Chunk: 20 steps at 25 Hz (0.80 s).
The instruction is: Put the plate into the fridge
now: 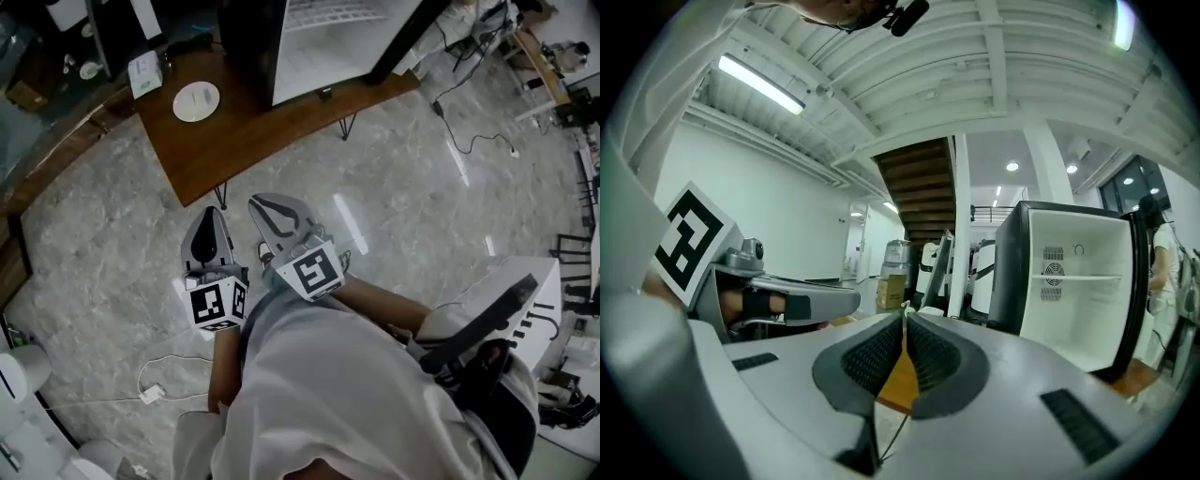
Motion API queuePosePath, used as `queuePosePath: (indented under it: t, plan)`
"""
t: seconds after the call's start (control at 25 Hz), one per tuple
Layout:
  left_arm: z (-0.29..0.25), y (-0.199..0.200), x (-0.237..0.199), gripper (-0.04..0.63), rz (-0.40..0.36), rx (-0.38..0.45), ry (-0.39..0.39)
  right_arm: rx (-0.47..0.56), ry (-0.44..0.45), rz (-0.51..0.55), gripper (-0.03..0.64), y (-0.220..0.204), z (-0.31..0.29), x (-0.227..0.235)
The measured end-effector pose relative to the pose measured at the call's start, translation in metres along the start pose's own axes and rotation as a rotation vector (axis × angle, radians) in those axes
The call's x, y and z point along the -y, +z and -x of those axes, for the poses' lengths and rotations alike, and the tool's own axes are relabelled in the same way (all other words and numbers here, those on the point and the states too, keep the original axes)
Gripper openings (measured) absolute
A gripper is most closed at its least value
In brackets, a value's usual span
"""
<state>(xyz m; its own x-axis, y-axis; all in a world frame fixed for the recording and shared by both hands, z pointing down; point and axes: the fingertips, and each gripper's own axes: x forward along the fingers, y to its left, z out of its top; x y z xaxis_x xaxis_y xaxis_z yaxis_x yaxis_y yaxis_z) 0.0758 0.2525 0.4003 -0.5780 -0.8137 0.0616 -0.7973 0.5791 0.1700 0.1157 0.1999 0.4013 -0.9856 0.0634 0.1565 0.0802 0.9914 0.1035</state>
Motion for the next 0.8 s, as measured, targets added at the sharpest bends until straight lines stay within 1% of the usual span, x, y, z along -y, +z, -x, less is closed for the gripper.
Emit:
queuePosePath:
  t: [0.2,0.24,0.32,0.36,0.44,0.64,0.8]
  plan:
    - [-0.102,0.023,-0.033,0.018,-0.018,-0.003,-0.001,0.018,-0.02,-0.037,0.018,0.014,-0.087,0.072]
    - [-0.118,0.027,-0.039,0.018,-0.02,-0.003,0.0,0.015,-0.019,-0.028,0.018,0.016,-0.101,0.083]
    - [-0.146,0.033,-0.051,0.018,-0.024,-0.007,0.0,-0.006,-0.007,0.04,0.018,0.017,-0.128,0.098]
    - [-0.159,0.035,-0.058,0.018,-0.027,-0.012,0.0,-0.019,0.0,0.075,0.018,0.018,-0.14,0.103]
    - [-0.179,0.036,-0.073,0.018,-0.032,-0.027,0.0,-0.033,0.01,0.096,0.018,0.019,-0.162,0.107]
    - [-0.221,0.037,-0.118,0.018,-0.01,-0.039,-0.052,-0.041,-0.021,0.066,0.018,0.015,-0.215,0.115]
    - [-0.259,0.036,-0.17,0.018,-0.006,-0.057,-0.103,-0.071,-0.085,0.04,0.018,0.009,-0.27,0.129]
